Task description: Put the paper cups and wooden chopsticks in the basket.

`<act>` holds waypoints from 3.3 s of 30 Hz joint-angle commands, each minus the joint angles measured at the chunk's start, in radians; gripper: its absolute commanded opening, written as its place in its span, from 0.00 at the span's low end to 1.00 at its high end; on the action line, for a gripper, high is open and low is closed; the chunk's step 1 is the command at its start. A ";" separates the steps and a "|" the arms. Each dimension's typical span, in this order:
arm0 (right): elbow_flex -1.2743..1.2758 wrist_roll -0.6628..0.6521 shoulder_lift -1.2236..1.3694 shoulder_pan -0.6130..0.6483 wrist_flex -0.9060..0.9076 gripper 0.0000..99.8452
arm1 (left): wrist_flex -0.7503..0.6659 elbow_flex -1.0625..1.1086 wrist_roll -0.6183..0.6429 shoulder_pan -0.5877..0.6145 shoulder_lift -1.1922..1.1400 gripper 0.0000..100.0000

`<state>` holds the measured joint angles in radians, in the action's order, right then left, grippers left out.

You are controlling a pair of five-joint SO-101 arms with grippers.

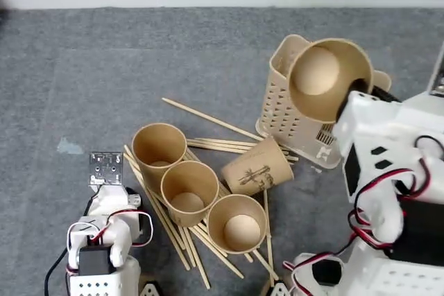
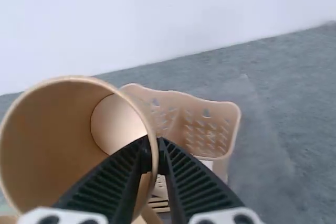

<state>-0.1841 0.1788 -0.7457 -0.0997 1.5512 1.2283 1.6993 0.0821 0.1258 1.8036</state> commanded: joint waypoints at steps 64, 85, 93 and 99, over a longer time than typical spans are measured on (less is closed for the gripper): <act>-0.127 -0.130 0.404 -0.107 -0.108 0.30 | -0.086 -0.510 -0.008 0.060 0.015 0.02; -0.133 -0.127 0.421 -0.104 -0.105 0.30 | -0.270 -0.420 -0.005 0.054 0.009 0.13; -0.133 -0.127 0.248 0.021 0.159 0.30 | -0.315 -0.407 -0.005 0.052 0.006 0.20; -0.132 -0.129 0.196 0.102 0.240 0.30 | -0.282 -0.437 -0.031 0.040 -0.066 0.20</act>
<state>-0.2700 0.0560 -0.5079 -0.0199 1.7492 0.9429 1.3065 0.0806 0.1826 1.8006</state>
